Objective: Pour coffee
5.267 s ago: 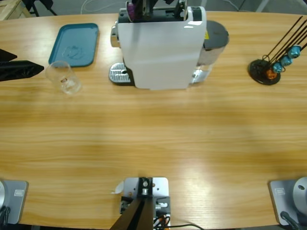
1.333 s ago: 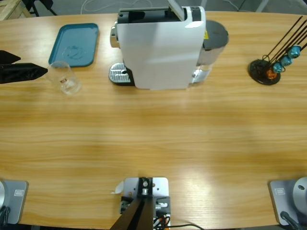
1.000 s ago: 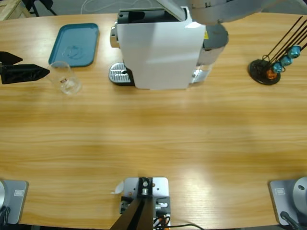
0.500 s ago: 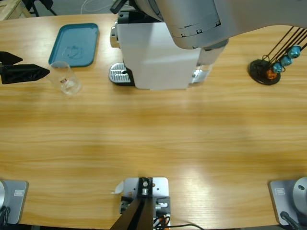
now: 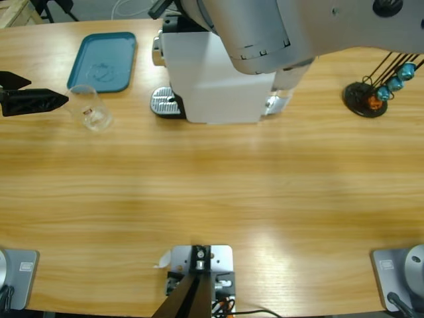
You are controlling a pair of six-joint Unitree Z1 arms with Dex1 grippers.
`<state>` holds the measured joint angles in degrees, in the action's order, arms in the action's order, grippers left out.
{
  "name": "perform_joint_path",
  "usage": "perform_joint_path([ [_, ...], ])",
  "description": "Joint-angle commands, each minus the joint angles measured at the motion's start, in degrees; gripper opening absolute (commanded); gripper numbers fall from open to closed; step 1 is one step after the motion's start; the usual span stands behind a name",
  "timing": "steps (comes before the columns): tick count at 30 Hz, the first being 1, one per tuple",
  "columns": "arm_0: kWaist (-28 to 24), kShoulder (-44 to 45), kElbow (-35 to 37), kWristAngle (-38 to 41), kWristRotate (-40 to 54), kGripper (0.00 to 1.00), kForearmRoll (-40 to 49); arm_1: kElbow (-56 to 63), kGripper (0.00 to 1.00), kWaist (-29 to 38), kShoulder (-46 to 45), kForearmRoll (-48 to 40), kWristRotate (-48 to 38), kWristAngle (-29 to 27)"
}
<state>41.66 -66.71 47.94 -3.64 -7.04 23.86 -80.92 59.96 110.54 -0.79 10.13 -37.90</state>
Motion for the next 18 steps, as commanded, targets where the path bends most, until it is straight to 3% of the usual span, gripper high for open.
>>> perform_joint_path([
  [1, 0.44, -0.89, -1.98, 0.91, 0.43, 0.964, 0.91, 7.46, 0.0, 3.48, 10.18, -1.08, -2.09, 3.68],
  [18, 0.44, -0.14, -1.92, 0.91, 0.37, 0.964, 1.31, 10.71, 0.0, 4.2, 10.89, -0.48, -5.43, 5.05],
])
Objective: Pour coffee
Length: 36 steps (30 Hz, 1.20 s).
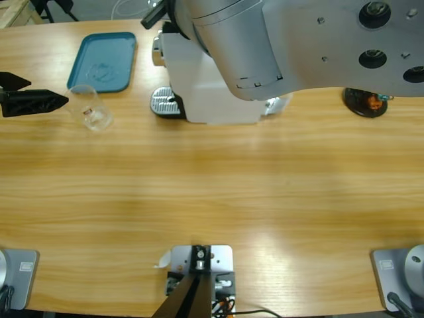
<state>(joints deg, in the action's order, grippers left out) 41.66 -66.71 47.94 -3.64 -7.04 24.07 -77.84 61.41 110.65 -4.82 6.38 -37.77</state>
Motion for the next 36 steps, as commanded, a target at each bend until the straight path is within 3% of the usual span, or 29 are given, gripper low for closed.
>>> perform_joint_path([
  [1, 0.44, -0.09, -1.89, 0.91, 0.41, 0.964, 1.16, 7.52, 0.0, 2.75, 11.13, 3.87, -2.12, 5.18],
  [12, 0.44, -0.3, -1.97, 0.91, 0.36, 0.964, 1.16, 6.94, 0.0, 2.73, 11.8, 4.57, -3.39, 5.55],
  [17, 0.44, -0.35, -1.89, 0.9, 0.36, 0.964, 1.16, 5.94, 0.0, 2.73, 5.37, 4.62, -2.42, 4.04],
  [18, 0.44, -0.32, -1.89, 0.88, 0.36, 0.964, 1.16, 5.87, 0.0, 2.49, 2.52, 3.8, -1.97, 4.69],
  [20, 0.44, 0.04, -1.89, 0.83, 0.27, 0.964, 1.1, 5.73, 0.0, 0.83, -3.91, 3.69, -1.21, 11.07],
  [21, 0.44, 0.44, -1.94, 0.76, 0.27, 0.964, 1.08, 5.75, 0.036, -0.1, -6.9, 3.95, -1.16, 13.8],
  [22, 0.41, 0.83, -1.97, 0.42, 0.27, 0.964, 1.07, 5.48, 0.231, -1.22, -10.47, 4.99, -1.0, 16.54],
  [23, 0.2, 1.39, -2.1, -0.12, 0.27, 0.964, 1.03, 5.36, 0.311, -2.05, -13.3, 5.98, -0.61, 18.19],
  [25, -0.21, 2.55, -2.54, -1.27, 0.15, 0.964, 0.72, 4.01, 0.62, -3.82, -17.94, 10.39, -0.54, 21.57],
  [27, -0.35, 3.67, -3.77, -2.0, -0.17, 0.964, -0.15, 2.99, 0.835, -4.79, -22.32, 16.1, -0.58, 24.71],
  [30, -1.45, 5.4, -6.7, -3.22, -1.93, 0.964, -2.06, 3.64, 0.918, -5.16, -29.44, 25.63, -0.72, 25.66],
  [36, -5.27, 4.59, -17.39, -3.76, -1.74, 0.968, -15.44, 12.97, 0.918, -5.16, -46.36, 36.53, -4.81, 26.08],
])
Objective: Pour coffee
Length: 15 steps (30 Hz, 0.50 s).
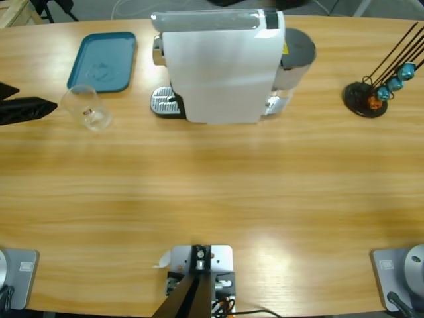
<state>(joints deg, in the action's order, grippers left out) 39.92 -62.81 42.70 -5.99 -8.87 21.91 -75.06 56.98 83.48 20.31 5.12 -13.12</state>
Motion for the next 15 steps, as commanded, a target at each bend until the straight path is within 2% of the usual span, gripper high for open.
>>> perform_joint_path([
  [1, -3.65, -1.08, -13.35, -2.5, 2.26, 0.967, -15.69, 12.2, 0.917, -0.73, -21.87, 12.75, -4.79, 1.6],
  [6, -5.96, -8.43, -13.96, -3.15, 1.6, 0.965, -18.15, 17.26, 0.912, -0.73, -31.26, 16.34, -7.58, 1.52],
  [15, -5.96, -14.27, -15.45, -2.97, 0.59, 0.968, -24.55, 19.19, 0.911, -0.73, -32.16, 17.92, -7.5, 1.83],
])
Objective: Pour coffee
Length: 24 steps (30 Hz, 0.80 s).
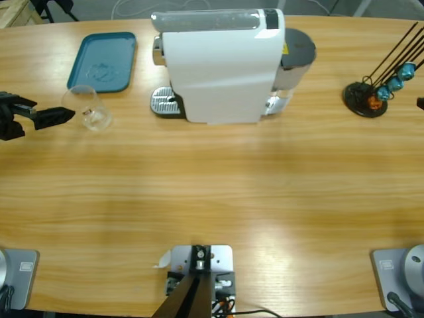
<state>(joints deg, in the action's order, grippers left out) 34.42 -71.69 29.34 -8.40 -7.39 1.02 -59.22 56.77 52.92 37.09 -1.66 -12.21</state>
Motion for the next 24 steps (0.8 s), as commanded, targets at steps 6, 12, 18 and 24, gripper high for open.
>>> perform_joint_path([
  [6, -0.48, -10.72, -2.71, -0.3, -2.72, 0.968, -8.03, 4.64, 0.911, -0.52, -2.19, 1.14, -0.71, 0.96],
  [12, -0.5, -15.22, -2.68, -0.18, -2.79, 0.968, -12.64, 5.43, 0.908, -0.52, -4.0, 2.32, -0.8, 0.96],
  [18, -0.46, -18.66, -2.71, -0.04, -3.07, 0.933, -15.42, 5.44, 0.908, -0.52, -5.99, 4.15, -0.8, 0.87],
  [24, -0.41, -19.68, -3.12, 0.22, -3.05, 0.611, -16.02, 5.34, 0.908, -0.52, -7.55, 5.83, -0.8, 0.73],
])
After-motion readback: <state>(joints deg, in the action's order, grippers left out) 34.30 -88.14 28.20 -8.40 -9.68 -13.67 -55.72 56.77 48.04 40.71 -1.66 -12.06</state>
